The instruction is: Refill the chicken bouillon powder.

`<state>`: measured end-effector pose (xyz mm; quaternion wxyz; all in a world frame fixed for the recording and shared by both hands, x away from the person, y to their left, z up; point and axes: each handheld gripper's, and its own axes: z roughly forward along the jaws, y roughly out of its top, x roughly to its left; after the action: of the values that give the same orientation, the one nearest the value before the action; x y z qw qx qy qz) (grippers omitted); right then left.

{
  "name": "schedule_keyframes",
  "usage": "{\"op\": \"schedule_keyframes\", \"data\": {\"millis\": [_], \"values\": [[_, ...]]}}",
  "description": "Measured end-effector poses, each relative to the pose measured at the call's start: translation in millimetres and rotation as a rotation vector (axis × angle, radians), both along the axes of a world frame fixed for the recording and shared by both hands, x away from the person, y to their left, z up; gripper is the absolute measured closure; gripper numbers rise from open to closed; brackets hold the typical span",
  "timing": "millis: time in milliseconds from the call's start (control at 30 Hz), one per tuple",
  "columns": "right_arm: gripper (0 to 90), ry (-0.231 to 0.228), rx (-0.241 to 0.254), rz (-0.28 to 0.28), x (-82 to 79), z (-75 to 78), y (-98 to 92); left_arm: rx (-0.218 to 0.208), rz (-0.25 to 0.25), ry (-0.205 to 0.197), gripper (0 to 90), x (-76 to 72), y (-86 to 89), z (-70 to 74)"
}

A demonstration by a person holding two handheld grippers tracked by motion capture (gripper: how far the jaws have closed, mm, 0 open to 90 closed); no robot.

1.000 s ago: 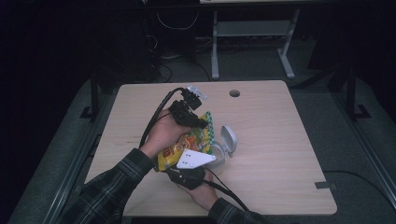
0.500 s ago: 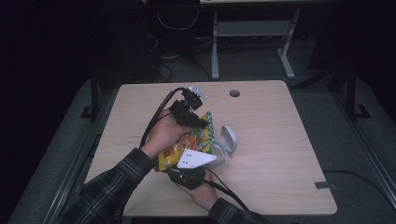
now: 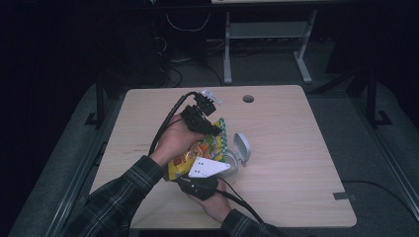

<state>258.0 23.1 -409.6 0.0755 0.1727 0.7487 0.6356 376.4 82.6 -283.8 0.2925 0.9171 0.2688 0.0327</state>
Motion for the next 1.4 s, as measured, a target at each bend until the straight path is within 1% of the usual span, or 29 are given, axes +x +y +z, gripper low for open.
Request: {"op": "schedule_keyframes", "data": {"millis": [100,133,200,300,433,667,833,1400], "values": [[90.0,-0.001,0.001,0.001,-0.2,0.1,0.4,-0.004,0.004,-0.001,89.7,-0.1,0.4,0.0],[90.0,-0.001,0.0,0.001,-0.3,0.3,0.5,0.001,-0.001,0.0,89.7,0.0,0.8,0.6],[90.0,-0.002,-0.001,0.001,-0.3,0.7,0.4,-0.006,0.003,-0.001,89.7,-0.4,0.8,0.8],[90.0,-0.001,0.0,0.0,-0.4,0.7,0.4,0.001,-0.001,-0.001,89.7,-0.5,0.8,1.0],[90.0,0.002,0.002,0.0,-0.4,0.8,0.3,-0.007,0.005,-0.001,89.7,-0.9,0.8,0.6],[90.0,0.019,0.007,-0.001,-0.7,0.3,0.4,-0.006,0.006,0.003,89.7,-0.8,0.5,-0.7],[90.0,0.023,0.009,0.001,-0.6,0.2,0.2,-0.009,0.007,0.006,89.7,-0.9,0.1,-2.0],[90.0,0.024,0.01,0.002,-0.7,-0.2,0.3,-0.013,0.01,0.006,89.6,-1.2,0.9,-2.4]]}}
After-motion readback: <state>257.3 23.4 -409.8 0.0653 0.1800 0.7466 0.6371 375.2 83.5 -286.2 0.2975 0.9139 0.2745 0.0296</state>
